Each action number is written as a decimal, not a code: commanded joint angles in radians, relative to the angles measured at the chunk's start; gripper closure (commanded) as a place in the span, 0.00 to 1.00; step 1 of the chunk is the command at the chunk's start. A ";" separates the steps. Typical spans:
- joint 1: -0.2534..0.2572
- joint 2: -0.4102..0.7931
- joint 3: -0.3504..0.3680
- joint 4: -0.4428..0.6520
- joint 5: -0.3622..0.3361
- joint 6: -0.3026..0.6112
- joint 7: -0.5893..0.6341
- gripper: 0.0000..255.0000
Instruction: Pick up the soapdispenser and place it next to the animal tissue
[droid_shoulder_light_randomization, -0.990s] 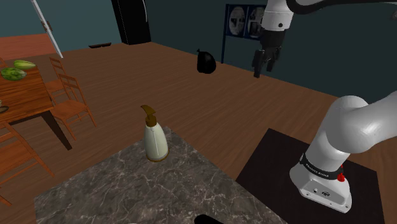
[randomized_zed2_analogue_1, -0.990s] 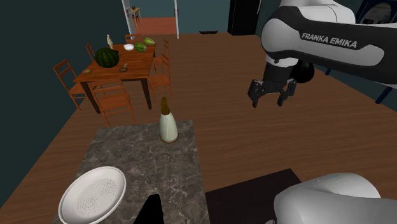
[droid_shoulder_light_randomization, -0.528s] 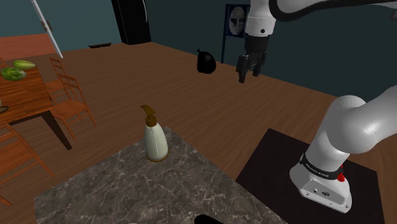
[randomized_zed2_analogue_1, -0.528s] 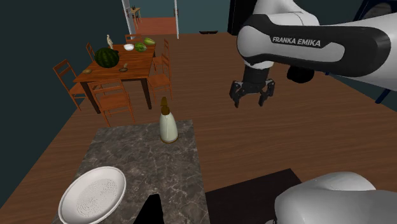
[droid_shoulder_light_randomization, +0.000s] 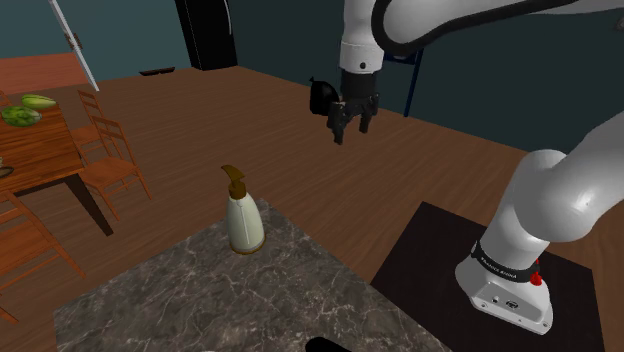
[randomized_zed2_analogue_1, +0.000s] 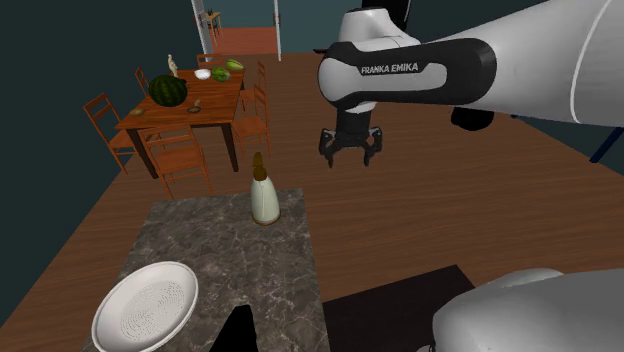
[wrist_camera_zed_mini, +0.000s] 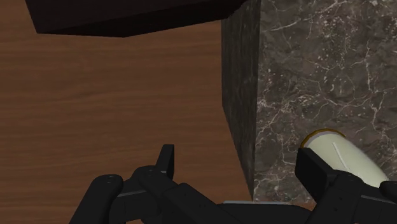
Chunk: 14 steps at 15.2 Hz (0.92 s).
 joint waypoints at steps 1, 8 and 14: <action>0.006 0.064 0.029 0.044 0.001 0.025 0.037 0.00; 0.028 0.300 0.121 0.222 -0.039 0.091 0.175 0.00; 0.065 0.522 0.177 0.427 -0.120 0.105 0.298 0.00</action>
